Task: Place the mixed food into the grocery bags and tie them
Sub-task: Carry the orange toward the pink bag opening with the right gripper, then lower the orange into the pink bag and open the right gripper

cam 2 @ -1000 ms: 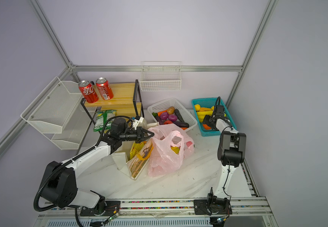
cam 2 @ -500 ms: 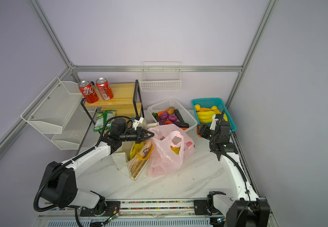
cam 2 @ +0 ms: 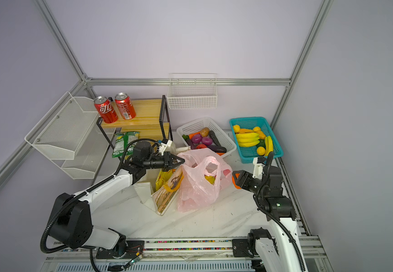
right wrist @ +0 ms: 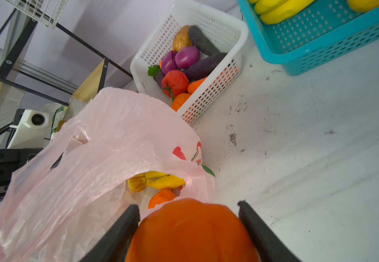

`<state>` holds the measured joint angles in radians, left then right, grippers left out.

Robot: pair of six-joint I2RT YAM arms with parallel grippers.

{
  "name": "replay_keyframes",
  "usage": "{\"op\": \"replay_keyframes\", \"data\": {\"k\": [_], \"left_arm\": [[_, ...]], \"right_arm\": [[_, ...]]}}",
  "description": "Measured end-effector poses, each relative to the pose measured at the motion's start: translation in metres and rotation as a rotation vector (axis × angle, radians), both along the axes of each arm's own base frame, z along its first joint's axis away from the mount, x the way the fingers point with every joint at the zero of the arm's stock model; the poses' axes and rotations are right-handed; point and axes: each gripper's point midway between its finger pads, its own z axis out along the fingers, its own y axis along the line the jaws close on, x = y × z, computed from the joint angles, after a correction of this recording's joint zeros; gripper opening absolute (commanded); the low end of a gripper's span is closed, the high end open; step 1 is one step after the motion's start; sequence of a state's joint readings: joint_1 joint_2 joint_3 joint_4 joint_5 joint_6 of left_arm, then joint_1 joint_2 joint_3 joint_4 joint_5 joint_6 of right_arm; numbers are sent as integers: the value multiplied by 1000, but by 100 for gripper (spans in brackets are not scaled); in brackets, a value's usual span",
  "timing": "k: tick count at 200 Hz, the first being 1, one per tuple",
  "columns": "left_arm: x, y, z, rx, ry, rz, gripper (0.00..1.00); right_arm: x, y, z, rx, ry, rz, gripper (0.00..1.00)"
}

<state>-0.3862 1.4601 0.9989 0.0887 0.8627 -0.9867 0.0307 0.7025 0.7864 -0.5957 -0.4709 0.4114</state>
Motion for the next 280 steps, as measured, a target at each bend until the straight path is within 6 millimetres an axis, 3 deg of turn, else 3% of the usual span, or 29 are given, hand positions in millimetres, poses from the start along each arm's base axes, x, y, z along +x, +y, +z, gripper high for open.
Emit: {"op": "replay_keyframes", "data": {"k": [34,73,123,145,183,228,251,280], "left_arm": [[0,0,0,0,0,0,0],[0,0,0,0,0,0,0],[0,0,0,0,0,-1,0],[0,0,0,0,-1,-1,0],[0,0,0,0,0,-1,0],[0,0,0,0,0,-2,0],[0,0,0,0,0,-2,0],[0,0,0,-1,0,-2,0]], "right_arm": [[4,27,-8,30,45,96,49],[21,54,-8,57,41,161,48],[53,82,15,56,-38,205,48],[61,100,16,50,-62,239,48],[62,139,4,27,-61,316,49],[42,177,-14,-39,-71,457,53],[31,181,-32,-96,-54,502,58],[32,163,-59,-203,-6,444,65]]}}
